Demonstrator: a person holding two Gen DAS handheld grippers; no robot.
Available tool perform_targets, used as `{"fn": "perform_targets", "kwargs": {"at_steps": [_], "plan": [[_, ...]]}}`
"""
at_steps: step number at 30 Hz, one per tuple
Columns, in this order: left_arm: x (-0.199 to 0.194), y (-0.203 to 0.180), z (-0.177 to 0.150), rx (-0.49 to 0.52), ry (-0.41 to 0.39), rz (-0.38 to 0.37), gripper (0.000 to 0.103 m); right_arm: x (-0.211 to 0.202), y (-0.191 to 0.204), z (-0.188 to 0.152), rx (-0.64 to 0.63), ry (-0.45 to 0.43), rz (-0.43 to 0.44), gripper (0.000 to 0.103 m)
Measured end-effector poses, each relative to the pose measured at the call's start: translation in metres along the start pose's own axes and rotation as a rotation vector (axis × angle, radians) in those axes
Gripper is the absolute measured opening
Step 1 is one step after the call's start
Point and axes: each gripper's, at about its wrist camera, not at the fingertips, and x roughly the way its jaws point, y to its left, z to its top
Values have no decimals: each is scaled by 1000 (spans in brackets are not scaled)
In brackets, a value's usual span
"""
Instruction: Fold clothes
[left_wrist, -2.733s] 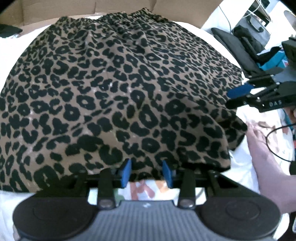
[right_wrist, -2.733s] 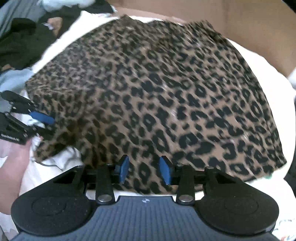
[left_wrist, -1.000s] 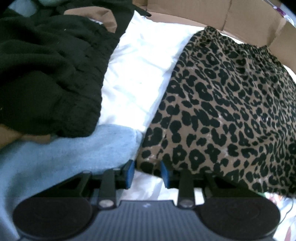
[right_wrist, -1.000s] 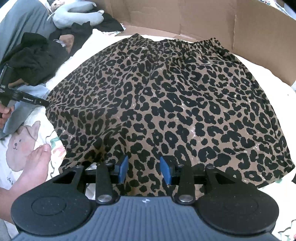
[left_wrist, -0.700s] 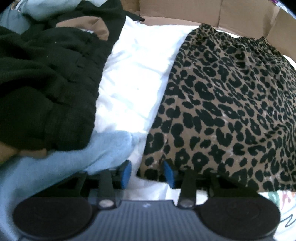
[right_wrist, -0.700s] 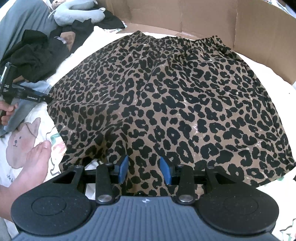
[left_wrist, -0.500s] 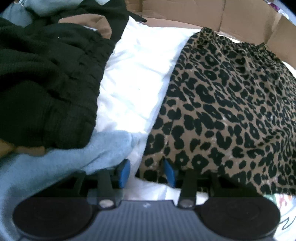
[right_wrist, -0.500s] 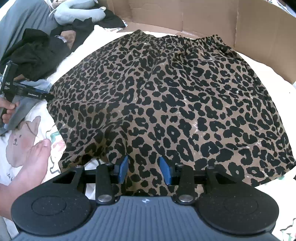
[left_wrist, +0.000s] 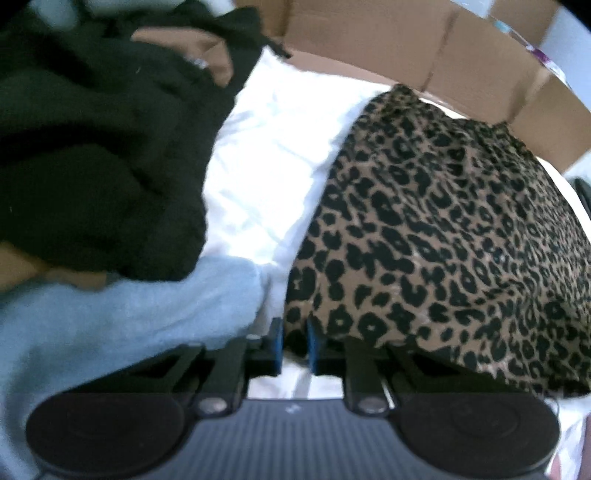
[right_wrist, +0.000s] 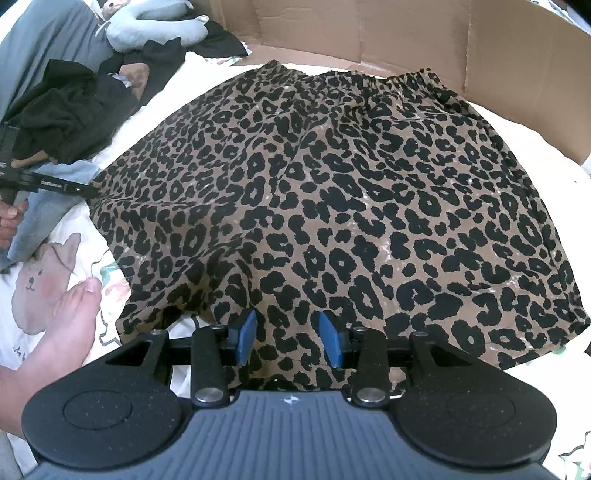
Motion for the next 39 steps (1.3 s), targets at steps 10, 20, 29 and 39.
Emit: {"fn": "perform_targets", "kwargs": {"at_steps": [10, 20, 29, 39], "plan": [[15, 12, 13, -10, 30, -17, 21, 0, 2, 1, -6, -1, 6, 45], [26, 20, 17, -78, -26, -171, 40, 2, 1, 0, -11, 8, 6, 45], [18, 37, 7, -196, 9, -311, 30, 2, 4, -2, -25, 14, 9, 45], [17, 60, 6, -343, -7, -333, 7, 1, 6, -1, -32, 7, 15, 45]]}}
